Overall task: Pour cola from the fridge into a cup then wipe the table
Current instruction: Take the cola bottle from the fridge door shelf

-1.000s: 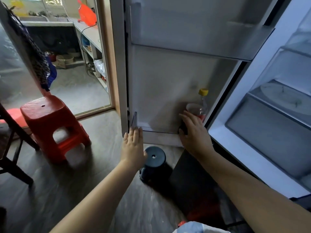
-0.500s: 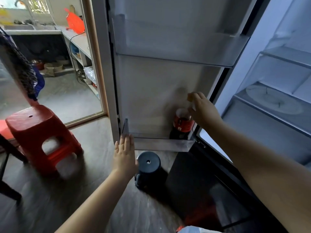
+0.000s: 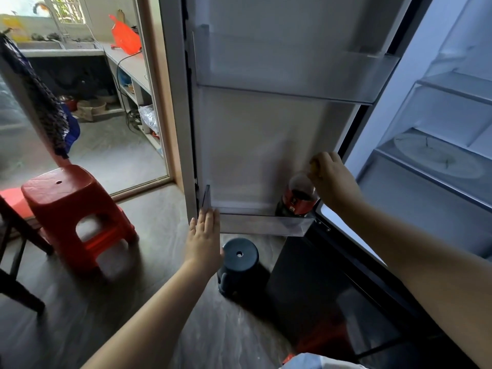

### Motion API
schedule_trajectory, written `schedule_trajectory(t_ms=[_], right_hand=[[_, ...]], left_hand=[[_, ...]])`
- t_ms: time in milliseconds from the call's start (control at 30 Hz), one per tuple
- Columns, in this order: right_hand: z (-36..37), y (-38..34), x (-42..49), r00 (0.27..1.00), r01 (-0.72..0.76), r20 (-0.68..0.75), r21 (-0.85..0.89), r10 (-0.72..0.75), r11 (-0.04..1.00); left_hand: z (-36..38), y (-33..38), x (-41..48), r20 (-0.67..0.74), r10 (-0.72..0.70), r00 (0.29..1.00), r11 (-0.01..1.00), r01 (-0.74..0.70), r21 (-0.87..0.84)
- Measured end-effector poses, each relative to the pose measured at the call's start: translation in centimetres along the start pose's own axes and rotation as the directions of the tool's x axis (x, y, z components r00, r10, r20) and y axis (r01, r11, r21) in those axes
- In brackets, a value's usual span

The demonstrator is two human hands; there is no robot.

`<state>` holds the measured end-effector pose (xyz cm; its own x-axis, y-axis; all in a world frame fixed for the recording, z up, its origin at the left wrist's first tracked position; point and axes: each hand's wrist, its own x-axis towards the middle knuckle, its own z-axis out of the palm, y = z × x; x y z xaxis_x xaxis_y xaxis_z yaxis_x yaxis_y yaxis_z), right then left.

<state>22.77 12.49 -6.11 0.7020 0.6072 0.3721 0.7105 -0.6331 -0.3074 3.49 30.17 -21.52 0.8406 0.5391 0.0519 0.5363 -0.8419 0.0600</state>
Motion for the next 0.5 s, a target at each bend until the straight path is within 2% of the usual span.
schedule_trajectory(t_ms=[300, 500], right_hand=[[-4.7, -2.3, -2.9, 0.964, 0.217, -0.166, 0.050, -0.206, 0.975], [-6.3, -3.9, -3.6, 0.963, 0.227, -0.168, 0.094, -0.209, 0.969]], left_hand=[[0.1, -0.7, -0.2, -0.015, 0.057, 0.998, 0.998, -0.058, -0.038], [-0.3, -0.8, -0.6, 0.027, 0.060, 0.998, 0.994, -0.057, -0.093]])
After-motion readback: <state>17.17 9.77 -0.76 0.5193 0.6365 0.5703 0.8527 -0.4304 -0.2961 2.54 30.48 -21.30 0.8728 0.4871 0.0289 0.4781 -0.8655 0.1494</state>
